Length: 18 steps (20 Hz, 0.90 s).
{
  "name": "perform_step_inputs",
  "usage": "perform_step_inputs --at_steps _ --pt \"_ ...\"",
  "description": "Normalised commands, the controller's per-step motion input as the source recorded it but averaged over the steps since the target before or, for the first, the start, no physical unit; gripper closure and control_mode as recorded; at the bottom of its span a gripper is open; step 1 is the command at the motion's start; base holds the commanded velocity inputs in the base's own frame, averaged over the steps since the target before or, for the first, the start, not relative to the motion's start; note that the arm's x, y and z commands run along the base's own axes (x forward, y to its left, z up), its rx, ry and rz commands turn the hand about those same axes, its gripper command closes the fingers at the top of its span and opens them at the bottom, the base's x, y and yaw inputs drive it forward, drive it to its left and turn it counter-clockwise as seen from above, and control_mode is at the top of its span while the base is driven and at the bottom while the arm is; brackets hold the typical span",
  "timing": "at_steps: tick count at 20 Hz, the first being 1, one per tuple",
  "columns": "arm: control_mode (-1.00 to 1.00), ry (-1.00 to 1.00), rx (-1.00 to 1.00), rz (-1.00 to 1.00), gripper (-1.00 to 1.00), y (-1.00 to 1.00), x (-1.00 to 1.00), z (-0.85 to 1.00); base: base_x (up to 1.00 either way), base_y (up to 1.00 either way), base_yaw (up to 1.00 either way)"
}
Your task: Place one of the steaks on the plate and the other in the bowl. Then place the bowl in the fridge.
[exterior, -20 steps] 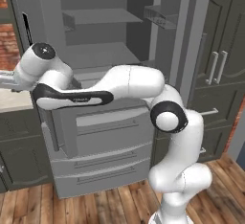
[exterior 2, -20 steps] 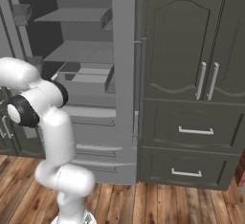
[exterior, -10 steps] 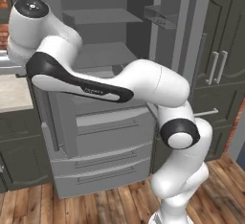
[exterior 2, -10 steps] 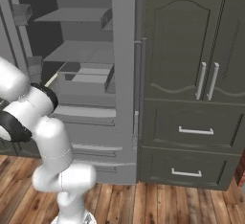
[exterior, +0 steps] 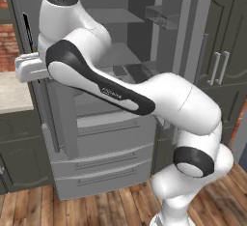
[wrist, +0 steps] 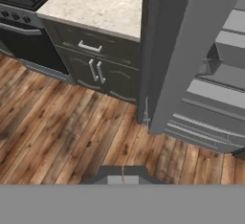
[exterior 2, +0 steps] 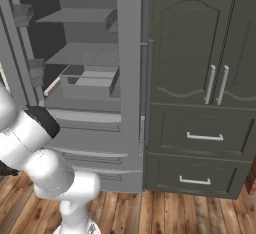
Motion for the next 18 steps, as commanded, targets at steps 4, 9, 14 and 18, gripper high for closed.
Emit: perform_step_inputs --at_steps 4,9,14,18 --pt "-1.00 -0.05 0.07 0.10 1.00 -1.00 0.16 -0.56 0.00 0.00 0.00" --pt "-1.00 -0.01 0.03 0.13 1.00 -1.00 0.38 -0.89 0.00 0.00 0.00" --pt "-1.00 0.02 0.05 0.05 1.00 -1.00 0.08 0.11 0.00 0.00 0.00" --pt "-1.00 0.11 0.00 -0.01 1.00 -0.91 -0.03 0.07 0.00 0.00 0.00"
